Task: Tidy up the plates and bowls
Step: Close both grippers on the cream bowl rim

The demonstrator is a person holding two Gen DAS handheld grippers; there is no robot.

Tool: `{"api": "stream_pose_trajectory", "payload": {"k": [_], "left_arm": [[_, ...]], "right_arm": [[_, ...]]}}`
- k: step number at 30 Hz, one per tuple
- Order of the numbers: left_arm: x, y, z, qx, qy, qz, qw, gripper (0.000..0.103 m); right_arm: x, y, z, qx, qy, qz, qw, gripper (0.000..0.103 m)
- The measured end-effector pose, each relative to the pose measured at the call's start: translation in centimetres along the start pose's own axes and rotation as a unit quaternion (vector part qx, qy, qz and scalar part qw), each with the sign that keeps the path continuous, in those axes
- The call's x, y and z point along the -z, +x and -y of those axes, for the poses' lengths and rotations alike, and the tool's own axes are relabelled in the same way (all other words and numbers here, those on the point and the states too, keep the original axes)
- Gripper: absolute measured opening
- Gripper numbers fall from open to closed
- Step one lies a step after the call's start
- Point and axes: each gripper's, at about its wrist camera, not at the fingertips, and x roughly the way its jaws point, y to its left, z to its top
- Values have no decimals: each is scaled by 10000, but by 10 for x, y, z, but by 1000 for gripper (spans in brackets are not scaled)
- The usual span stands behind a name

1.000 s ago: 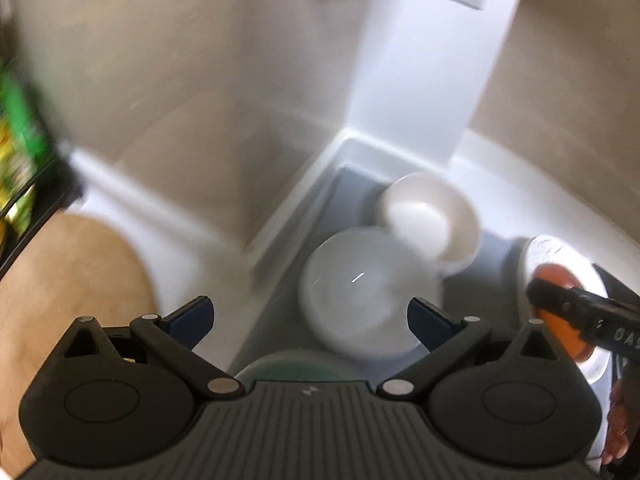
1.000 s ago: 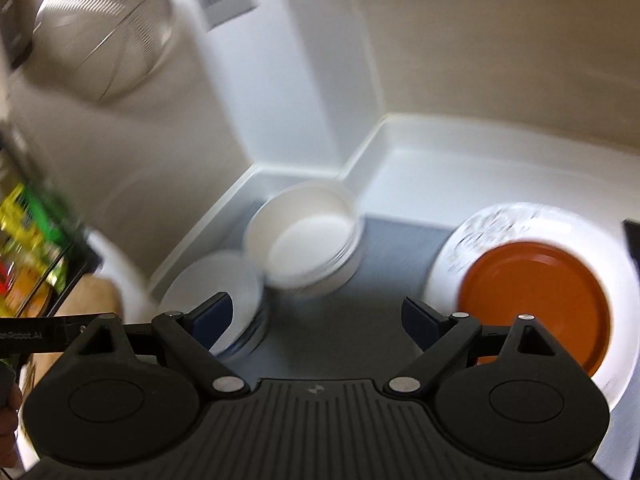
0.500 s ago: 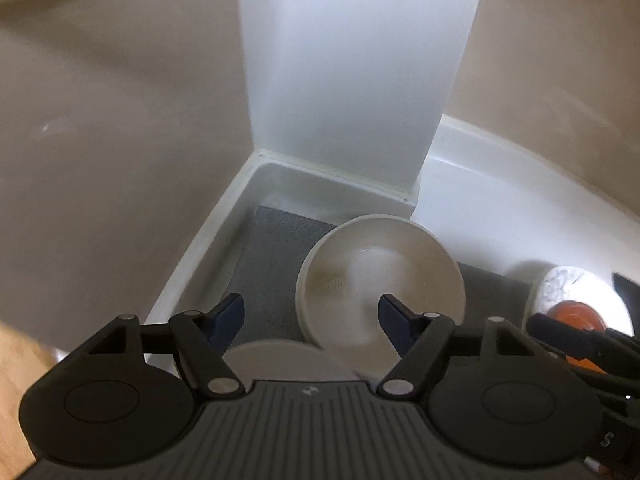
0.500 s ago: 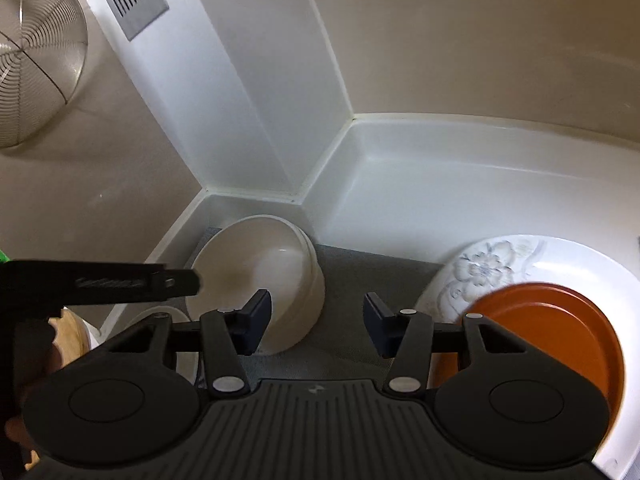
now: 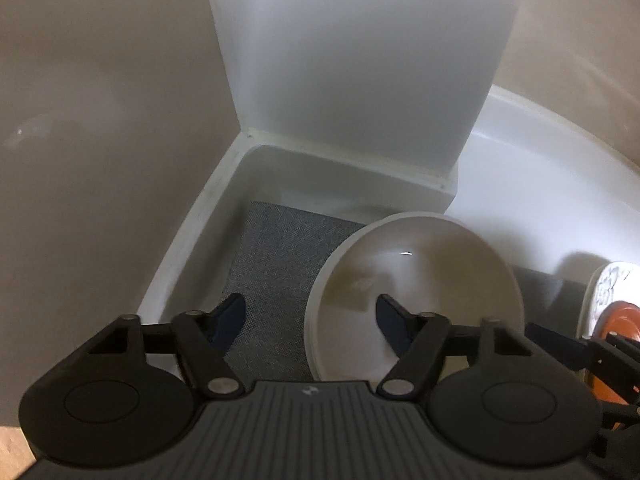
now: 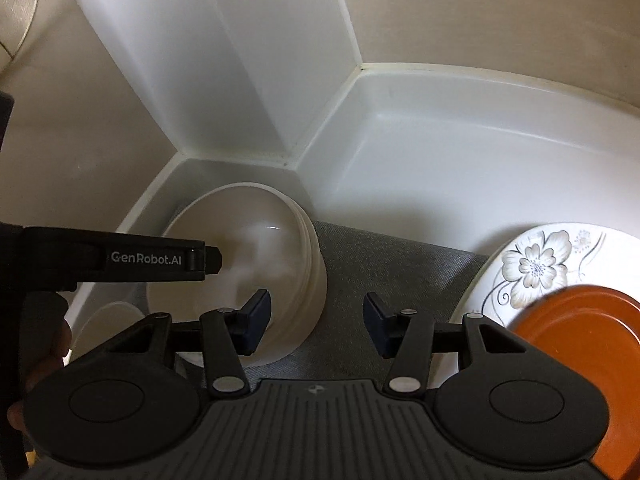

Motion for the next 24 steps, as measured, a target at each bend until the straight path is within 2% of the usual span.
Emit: {"api": "stream_pose_trajectory", "payload": {"k": [1,2,3,4,8,14,24], "left_arm": [[0,2,0,32,15,-34,10000,57],[0,3,-1,72,26,-72,9999,38],[0,4,-1,111,19,-100,9999,14],[0,3,-1,151,4,-90,9998,9],[2,-6,3,114,112,144,9998,8],[3,-17,9,181,207,276,9992,8],[11,-63,21,411,401,717,9958,9]], "right_arm": [[0,2,0,-18,-8,-3,10000,49],[0,4,0,-63,-19,-4,10000,38],[0,4,0,-130,-34,-7,9999,31],[-2,5,-1,-168,-54,-5,9998,23],[-2,1,-4,-103,-146,95,9998,23],[-1,-13,-2,-61,-76,265,9996,22],[5,-63,0,36,20,806,9967,21]]}}
